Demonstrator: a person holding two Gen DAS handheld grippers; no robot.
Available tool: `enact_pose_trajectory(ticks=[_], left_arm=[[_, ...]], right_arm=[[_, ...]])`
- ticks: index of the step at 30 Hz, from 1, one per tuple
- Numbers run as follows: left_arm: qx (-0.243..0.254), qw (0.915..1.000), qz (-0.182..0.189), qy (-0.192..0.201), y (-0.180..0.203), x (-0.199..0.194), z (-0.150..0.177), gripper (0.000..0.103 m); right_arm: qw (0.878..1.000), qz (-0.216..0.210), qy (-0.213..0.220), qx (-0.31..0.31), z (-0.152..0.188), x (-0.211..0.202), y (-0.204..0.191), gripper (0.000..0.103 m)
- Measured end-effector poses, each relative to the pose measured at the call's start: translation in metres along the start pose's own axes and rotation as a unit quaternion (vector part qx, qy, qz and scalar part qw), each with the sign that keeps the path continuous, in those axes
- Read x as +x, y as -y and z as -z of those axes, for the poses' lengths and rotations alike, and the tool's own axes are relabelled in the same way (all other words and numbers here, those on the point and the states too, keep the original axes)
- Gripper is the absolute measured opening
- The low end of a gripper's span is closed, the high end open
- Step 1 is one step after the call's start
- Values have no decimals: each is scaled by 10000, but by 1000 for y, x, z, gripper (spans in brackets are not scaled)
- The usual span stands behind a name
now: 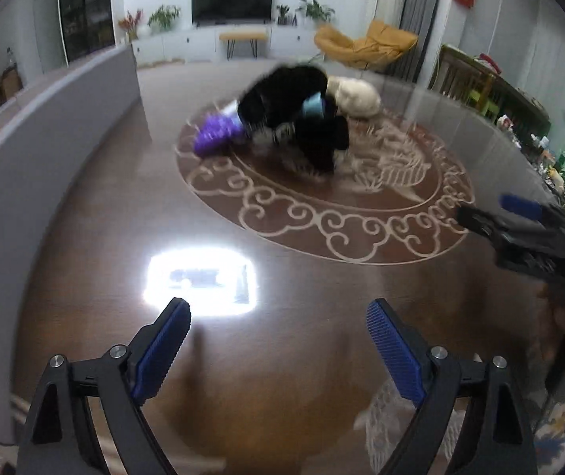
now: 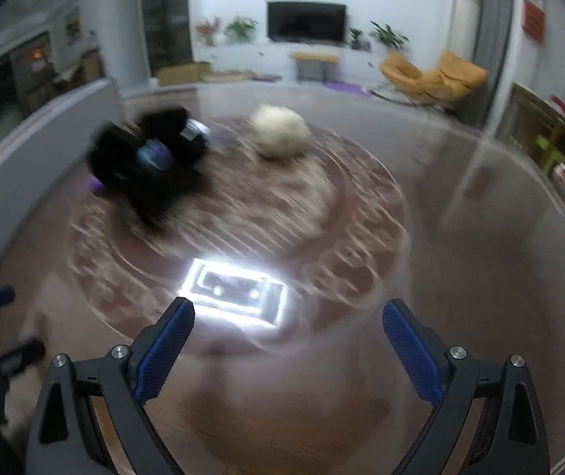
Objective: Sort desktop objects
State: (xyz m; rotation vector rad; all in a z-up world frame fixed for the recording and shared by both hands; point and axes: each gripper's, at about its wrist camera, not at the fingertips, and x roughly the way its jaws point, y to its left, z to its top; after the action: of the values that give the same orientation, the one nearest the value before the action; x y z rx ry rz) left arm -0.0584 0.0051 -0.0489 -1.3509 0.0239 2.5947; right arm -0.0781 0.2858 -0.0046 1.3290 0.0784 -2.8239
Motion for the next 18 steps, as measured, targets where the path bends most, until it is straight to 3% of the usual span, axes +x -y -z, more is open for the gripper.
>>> enact_pose_trajectory(ticks=[4,6,7,14,18], left_arm=[[130,9997,-202,64,13,17,-6,92],[254,9992,-292,14,19,27,-14,97],[340,9988,-346,-59,23,35,-21,102],[72,9988,-487,-47,12,61,-55,103],[38,9987,-498,38,5,67,-62,103]], right_arm=[[9996,47,-232,139,13,15,9,97],[9993,29,-277,237,9,20,15,97],[9990,52,-333,296,6,24,16,103],[9986,122,-366,355,-3,34,22,103],[9986,140,-360,361,8,35,16,103]])
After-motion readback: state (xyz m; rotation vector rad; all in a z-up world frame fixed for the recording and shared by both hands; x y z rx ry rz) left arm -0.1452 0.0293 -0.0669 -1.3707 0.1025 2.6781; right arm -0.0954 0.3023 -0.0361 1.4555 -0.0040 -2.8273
